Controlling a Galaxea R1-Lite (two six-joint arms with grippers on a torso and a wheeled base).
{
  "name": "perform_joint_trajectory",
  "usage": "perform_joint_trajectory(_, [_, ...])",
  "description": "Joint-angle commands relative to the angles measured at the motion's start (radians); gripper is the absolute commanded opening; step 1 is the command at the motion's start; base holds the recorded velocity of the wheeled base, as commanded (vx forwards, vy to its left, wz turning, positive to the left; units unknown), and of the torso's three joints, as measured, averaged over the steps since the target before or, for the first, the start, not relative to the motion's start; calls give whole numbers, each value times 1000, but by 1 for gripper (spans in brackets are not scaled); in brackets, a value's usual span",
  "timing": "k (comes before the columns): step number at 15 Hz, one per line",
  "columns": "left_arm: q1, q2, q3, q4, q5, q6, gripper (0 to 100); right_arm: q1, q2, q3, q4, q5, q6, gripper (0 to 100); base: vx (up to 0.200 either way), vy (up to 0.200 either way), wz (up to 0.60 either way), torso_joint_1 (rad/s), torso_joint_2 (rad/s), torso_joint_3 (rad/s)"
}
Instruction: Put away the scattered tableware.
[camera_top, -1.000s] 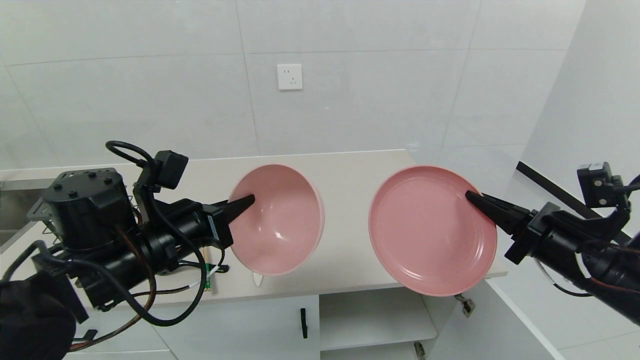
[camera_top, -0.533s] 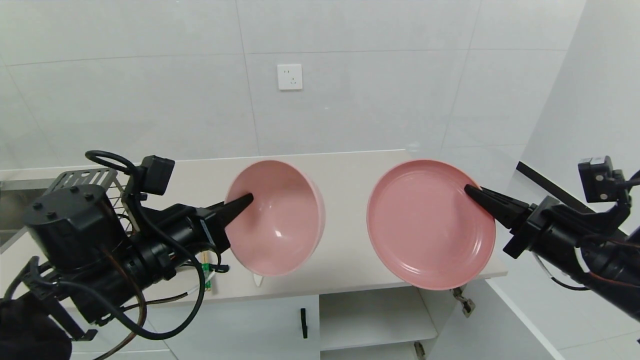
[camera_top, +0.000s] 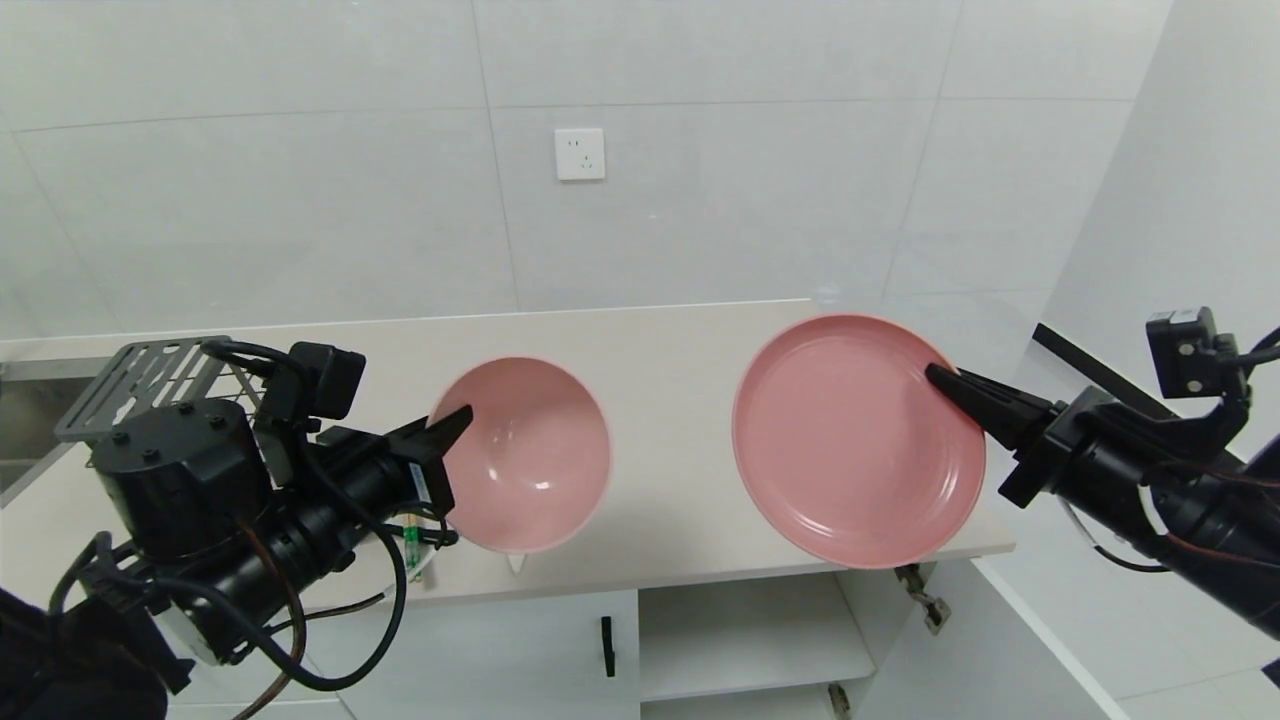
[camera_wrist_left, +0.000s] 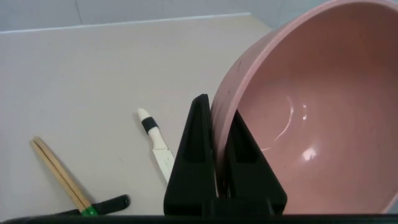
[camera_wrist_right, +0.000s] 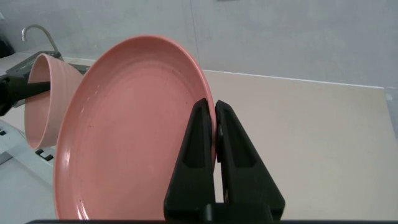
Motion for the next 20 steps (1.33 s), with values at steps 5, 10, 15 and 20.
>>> perform_joint_trajectory(5, [-23, 27, 43, -96, 1, 23, 0, 6, -8, 23, -1, 0, -13, 0, -200, 0, 0, 2, 4, 3])
perform_joint_trajectory(10, [-33, 31, 74, -117, 0, 21, 0, 7, -1, 23, -1, 0, -13, 0, 0, 0, 0, 0, 0, 0])
perform_joint_trajectory(15, [-46, 30, 111, -172, 0, 21, 0, 10, 1, 26, -1, 0, -14, 0, 0, 0, 0, -48, 111, 59])
perform_joint_trajectory(20, [-59, 31, 138, -192, -5, 15, 0, 29, 1, 35, -1, 0, -14, 0, 0, 0, 0, -220, 469, 247])
